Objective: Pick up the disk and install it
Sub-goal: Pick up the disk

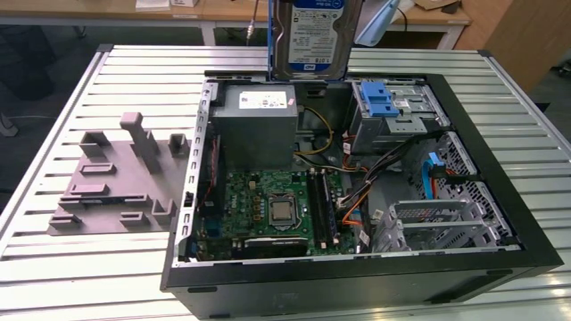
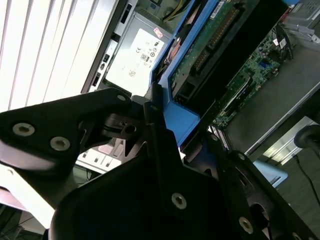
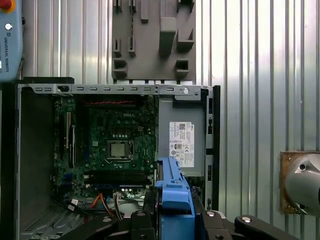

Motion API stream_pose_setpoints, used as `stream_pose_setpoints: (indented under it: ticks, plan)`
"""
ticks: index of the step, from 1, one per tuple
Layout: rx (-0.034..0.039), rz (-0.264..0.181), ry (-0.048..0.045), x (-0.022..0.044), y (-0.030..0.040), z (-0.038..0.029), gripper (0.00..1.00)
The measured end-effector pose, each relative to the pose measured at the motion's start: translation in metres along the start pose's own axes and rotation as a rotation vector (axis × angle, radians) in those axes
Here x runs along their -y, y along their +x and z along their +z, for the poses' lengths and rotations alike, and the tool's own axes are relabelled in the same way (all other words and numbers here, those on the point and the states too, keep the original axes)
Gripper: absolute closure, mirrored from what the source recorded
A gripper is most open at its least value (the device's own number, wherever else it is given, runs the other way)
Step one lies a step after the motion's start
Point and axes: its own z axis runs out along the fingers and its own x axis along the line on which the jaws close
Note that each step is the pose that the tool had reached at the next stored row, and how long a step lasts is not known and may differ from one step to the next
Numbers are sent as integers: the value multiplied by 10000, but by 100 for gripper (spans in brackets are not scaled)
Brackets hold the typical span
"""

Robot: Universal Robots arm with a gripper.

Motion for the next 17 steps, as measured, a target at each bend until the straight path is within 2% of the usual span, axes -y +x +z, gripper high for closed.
stream_pose_setpoints:
  ticks: [17]
  plan:
    - [-1, 0, 0, -14, 0, 0, 64]
